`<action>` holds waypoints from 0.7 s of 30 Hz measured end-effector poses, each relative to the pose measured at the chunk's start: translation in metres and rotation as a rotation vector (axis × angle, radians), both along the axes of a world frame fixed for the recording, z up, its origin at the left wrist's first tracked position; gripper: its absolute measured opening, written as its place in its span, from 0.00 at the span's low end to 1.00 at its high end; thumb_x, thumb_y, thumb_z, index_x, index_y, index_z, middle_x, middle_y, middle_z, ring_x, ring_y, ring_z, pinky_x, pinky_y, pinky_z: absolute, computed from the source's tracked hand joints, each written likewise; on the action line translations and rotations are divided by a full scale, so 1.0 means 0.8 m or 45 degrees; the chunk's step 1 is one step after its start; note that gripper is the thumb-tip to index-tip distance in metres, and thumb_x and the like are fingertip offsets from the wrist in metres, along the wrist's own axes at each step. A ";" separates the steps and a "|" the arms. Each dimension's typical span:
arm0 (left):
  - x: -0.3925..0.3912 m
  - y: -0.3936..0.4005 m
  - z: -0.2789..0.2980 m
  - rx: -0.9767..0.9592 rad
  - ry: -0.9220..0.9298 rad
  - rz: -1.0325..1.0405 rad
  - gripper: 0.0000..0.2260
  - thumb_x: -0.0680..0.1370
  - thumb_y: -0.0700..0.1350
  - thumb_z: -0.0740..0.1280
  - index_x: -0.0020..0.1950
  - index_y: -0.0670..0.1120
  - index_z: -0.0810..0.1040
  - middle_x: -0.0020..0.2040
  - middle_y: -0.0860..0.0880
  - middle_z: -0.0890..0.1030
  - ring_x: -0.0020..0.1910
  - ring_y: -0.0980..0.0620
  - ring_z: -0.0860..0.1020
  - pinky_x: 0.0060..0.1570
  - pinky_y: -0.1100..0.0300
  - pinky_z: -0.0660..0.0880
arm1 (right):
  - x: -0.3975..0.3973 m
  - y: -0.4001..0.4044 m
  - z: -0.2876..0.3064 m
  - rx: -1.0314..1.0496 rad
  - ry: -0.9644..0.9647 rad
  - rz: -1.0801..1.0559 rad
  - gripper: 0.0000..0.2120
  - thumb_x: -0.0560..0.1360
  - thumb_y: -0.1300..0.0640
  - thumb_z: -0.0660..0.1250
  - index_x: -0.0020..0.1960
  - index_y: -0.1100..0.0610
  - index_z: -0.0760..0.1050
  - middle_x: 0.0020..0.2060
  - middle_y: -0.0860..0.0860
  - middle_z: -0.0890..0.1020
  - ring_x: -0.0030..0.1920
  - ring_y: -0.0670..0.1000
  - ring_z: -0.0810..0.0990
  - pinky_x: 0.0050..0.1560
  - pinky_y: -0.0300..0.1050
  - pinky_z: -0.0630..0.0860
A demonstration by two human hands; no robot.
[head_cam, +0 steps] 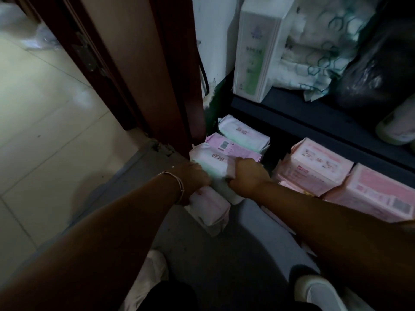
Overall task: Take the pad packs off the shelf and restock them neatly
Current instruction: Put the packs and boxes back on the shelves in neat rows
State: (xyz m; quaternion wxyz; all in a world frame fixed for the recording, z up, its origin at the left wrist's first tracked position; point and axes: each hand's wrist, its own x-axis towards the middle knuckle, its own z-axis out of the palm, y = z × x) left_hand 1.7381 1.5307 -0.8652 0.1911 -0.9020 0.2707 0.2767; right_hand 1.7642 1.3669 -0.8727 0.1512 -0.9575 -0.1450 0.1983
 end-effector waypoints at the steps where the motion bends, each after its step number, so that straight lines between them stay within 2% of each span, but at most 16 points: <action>1: 0.001 -0.001 0.020 -0.013 0.031 0.026 0.31 0.73 0.47 0.70 0.73 0.48 0.62 0.72 0.47 0.65 0.72 0.48 0.63 0.71 0.54 0.58 | 0.000 -0.005 0.013 0.004 -0.009 0.009 0.24 0.74 0.48 0.66 0.65 0.60 0.69 0.61 0.58 0.75 0.61 0.58 0.75 0.56 0.45 0.73; 4: 0.004 -0.006 0.078 -0.072 0.021 0.054 0.32 0.72 0.50 0.72 0.72 0.50 0.63 0.70 0.49 0.68 0.69 0.49 0.67 0.69 0.56 0.62 | 0.001 -0.020 0.066 0.039 -0.065 0.014 0.23 0.74 0.45 0.66 0.62 0.59 0.71 0.60 0.57 0.76 0.59 0.57 0.76 0.53 0.44 0.73; 7: 0.011 -0.020 0.145 -0.050 -0.034 0.071 0.34 0.71 0.49 0.72 0.74 0.50 0.60 0.72 0.49 0.65 0.71 0.50 0.64 0.71 0.58 0.59 | 0.006 -0.039 0.135 0.073 -0.176 0.017 0.22 0.74 0.45 0.66 0.61 0.59 0.72 0.58 0.57 0.77 0.58 0.57 0.76 0.50 0.43 0.72; 10: 0.021 -0.042 0.219 -0.114 -0.103 0.015 0.30 0.71 0.48 0.73 0.70 0.49 0.66 0.68 0.50 0.71 0.68 0.50 0.68 0.67 0.60 0.63 | 0.015 -0.062 0.208 0.066 -0.334 0.046 0.21 0.74 0.45 0.65 0.58 0.60 0.73 0.56 0.58 0.78 0.56 0.57 0.77 0.46 0.44 0.71; 13: 0.031 -0.058 0.297 -0.277 -0.187 0.089 0.29 0.67 0.44 0.76 0.66 0.50 0.70 0.63 0.50 0.75 0.63 0.49 0.72 0.63 0.59 0.67 | 0.024 -0.087 0.283 0.080 -0.469 0.008 0.19 0.74 0.46 0.66 0.57 0.59 0.73 0.55 0.57 0.77 0.54 0.57 0.76 0.43 0.42 0.68; 16: 0.039 -0.074 0.368 -0.386 -0.272 0.117 0.33 0.63 0.43 0.77 0.66 0.51 0.71 0.60 0.50 0.76 0.60 0.50 0.74 0.59 0.60 0.70 | 0.031 -0.110 0.353 0.123 -0.593 -0.031 0.19 0.74 0.48 0.66 0.59 0.59 0.73 0.56 0.58 0.77 0.55 0.58 0.76 0.46 0.42 0.69; 18: 0.046 -0.084 0.411 -0.390 -0.331 0.095 0.32 0.64 0.43 0.77 0.66 0.51 0.71 0.60 0.51 0.76 0.59 0.51 0.73 0.55 0.65 0.68 | 0.037 -0.122 0.395 0.137 -0.670 -0.047 0.20 0.74 0.48 0.66 0.61 0.60 0.72 0.57 0.59 0.77 0.57 0.59 0.75 0.51 0.44 0.72; 21: 0.059 -0.096 0.472 -0.347 -0.411 0.066 0.30 0.65 0.44 0.77 0.64 0.50 0.71 0.59 0.50 0.75 0.58 0.51 0.73 0.50 0.65 0.66 | 0.052 -0.136 0.453 0.131 -0.776 -0.078 0.20 0.74 0.49 0.67 0.60 0.60 0.72 0.58 0.59 0.76 0.58 0.59 0.75 0.53 0.46 0.71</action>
